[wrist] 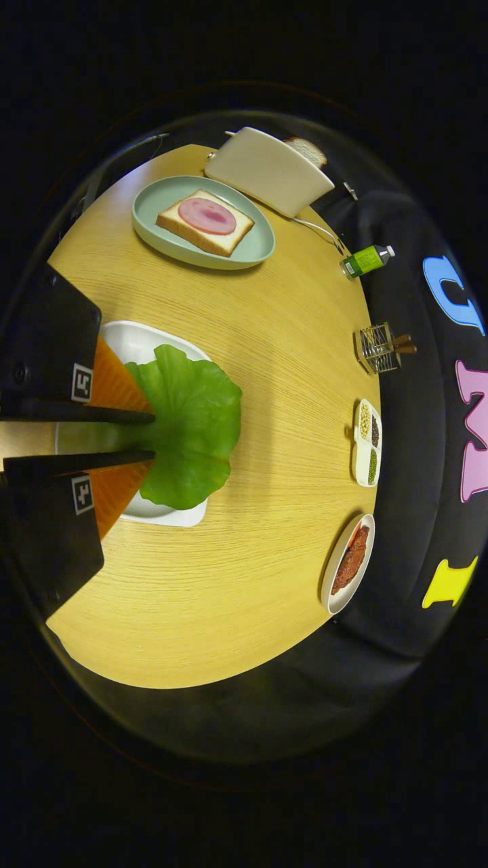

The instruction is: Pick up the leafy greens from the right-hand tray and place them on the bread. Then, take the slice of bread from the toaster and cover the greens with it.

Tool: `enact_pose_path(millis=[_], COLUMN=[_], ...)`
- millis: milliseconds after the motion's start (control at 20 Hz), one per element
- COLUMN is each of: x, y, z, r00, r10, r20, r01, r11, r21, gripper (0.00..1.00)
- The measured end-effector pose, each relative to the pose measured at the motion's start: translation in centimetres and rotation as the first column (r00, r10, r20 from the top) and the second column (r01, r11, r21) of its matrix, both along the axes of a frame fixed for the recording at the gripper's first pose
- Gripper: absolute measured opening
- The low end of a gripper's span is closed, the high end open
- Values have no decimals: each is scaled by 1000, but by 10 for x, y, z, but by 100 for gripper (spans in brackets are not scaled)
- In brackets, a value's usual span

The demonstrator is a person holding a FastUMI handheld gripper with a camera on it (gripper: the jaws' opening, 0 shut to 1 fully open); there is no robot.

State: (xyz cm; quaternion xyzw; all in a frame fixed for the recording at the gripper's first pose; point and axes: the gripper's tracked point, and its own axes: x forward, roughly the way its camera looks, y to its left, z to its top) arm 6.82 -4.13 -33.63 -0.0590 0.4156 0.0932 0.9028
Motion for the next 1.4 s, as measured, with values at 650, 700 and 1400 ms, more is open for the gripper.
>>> enact_pose_path(millis=[650,700,1400], x=[-3,-3,-20], y=[8,11,125], z=[57,66,148], r00=[998,998,983], r10=[8,4,90], r20=[55,68,160], r01=[-11,-8,-107], r11=[999,999,989], r21=[42,50,100], gripper=[6,6,5])
